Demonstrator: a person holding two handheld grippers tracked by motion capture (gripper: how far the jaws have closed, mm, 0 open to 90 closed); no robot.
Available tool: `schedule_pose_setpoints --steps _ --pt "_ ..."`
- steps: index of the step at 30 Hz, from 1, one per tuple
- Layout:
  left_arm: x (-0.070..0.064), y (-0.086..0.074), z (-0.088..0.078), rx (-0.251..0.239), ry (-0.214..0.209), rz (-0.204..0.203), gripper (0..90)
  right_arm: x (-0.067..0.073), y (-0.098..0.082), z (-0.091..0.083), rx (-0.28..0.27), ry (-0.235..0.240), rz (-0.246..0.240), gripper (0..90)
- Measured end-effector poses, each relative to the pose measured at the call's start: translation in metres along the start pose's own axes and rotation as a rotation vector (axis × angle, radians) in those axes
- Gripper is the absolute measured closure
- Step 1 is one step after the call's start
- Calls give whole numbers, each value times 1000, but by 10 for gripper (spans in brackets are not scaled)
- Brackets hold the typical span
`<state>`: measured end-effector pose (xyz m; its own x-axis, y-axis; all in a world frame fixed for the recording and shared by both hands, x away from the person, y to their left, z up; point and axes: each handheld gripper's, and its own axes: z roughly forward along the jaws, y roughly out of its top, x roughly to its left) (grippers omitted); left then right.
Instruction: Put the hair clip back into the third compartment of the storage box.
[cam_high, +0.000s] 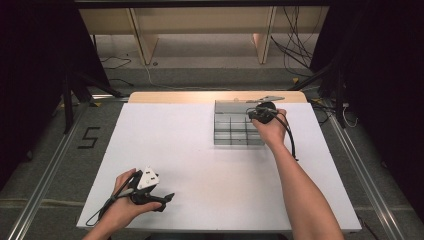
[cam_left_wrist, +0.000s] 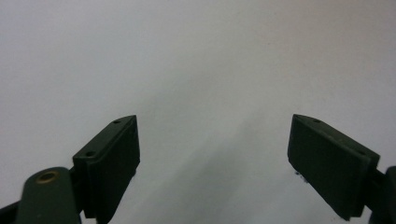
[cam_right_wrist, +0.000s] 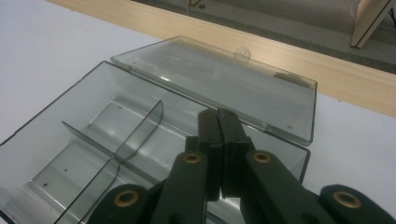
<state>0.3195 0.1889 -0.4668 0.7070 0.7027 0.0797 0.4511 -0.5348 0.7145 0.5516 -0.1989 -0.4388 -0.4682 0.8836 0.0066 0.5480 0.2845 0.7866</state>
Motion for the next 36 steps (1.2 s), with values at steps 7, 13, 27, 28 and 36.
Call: schedule_pose_setpoints --steps 7,13,27,28,36 --pt "0 0 0 0 0 1 166 -1 -2 3 18 -30 22 898" --pt "0 0 0 -1 0 1 166 -3 -4 5 34 -45 39 896" --pt "0 0 0 0 -1 1 166 -7 -8 9 66 -54 63 891" --pt "0 0 0 -2 0 1 166 -7 -8 9 67 -56 66 891" --pt "0 0 0 0 -1 1 166 -7 -9 11 70 -56 70 882"
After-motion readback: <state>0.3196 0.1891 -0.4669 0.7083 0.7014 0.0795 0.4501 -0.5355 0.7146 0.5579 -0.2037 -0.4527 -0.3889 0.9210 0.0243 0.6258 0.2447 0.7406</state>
